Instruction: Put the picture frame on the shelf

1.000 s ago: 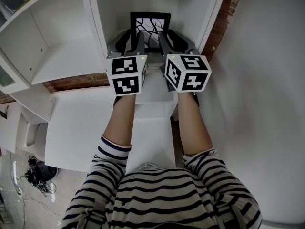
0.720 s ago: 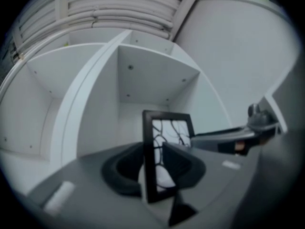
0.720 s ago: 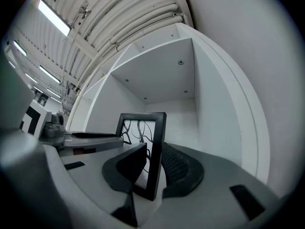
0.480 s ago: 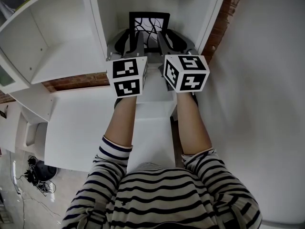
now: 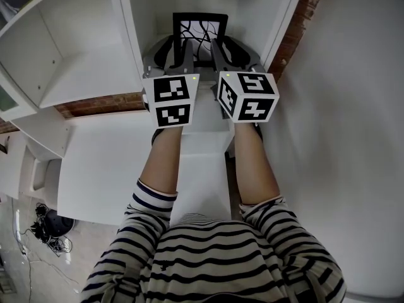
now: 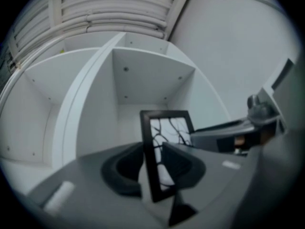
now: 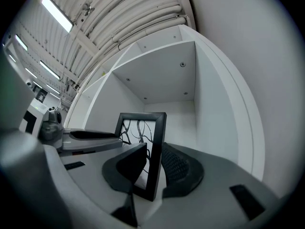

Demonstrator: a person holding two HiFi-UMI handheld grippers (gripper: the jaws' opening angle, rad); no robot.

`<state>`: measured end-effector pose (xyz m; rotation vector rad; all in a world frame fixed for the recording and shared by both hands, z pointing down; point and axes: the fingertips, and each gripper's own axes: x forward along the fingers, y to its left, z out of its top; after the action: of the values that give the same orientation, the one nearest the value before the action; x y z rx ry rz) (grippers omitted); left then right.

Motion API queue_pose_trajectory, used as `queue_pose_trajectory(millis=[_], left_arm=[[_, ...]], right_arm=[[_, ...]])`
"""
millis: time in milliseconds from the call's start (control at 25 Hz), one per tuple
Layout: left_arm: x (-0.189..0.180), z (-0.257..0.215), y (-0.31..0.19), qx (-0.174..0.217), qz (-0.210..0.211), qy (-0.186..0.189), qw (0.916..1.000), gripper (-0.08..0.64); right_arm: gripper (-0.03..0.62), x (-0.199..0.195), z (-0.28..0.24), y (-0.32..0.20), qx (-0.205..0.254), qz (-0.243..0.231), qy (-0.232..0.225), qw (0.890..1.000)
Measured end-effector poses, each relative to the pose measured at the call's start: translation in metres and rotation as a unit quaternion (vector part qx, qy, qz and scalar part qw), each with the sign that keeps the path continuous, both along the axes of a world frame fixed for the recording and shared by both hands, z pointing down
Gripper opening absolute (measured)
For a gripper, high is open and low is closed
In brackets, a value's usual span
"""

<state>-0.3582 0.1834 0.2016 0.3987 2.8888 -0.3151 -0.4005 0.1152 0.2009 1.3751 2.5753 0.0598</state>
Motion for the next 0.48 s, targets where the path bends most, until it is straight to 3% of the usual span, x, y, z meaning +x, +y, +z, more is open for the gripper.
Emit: queue_pose_trajectory(millis=[160,480], left_arm=[[-0.0032,0.0019,-0.0001,-0.014,-0.009,0.019,0.9997,0.107],[-0.0034,0.0015,0.0003,-0.013,-0.014,0.013,0.9997,0.107]], right_arm=[[0.064,0.0001,-0.0009,-0.0008,0.008,0.013,-0.006,1.0],[0.064,-0.0013,-0.0005,-0.0004,0.008,0.006,-0.004,1.0]])
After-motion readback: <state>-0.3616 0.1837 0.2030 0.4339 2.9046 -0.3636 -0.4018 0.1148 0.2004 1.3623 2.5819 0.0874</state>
